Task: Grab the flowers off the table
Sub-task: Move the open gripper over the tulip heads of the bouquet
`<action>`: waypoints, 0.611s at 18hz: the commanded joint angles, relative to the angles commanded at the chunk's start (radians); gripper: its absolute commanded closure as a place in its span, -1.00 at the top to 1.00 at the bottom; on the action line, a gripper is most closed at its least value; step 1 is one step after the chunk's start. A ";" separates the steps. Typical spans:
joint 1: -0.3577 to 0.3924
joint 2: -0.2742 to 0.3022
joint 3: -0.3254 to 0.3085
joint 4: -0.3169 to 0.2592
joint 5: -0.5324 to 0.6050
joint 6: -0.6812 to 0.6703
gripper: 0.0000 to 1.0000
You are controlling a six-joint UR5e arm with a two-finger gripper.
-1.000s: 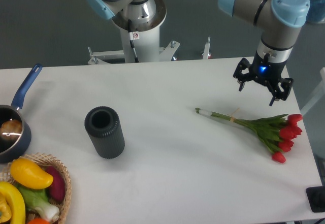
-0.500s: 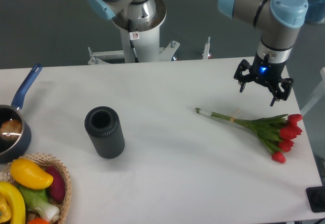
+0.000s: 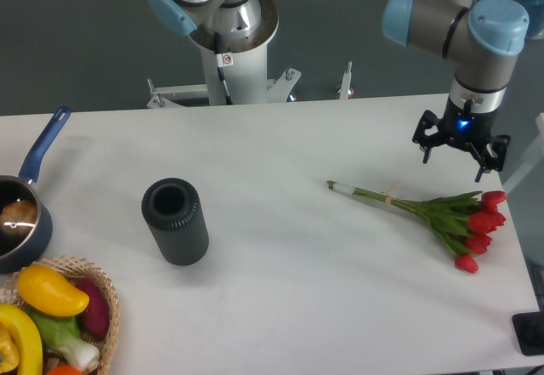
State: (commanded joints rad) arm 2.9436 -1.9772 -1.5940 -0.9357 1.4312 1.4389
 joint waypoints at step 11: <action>0.006 -0.130 0.144 0.018 0.000 0.000 1.00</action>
State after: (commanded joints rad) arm 2.9499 -2.1076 -1.4497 -0.9174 1.4312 1.4389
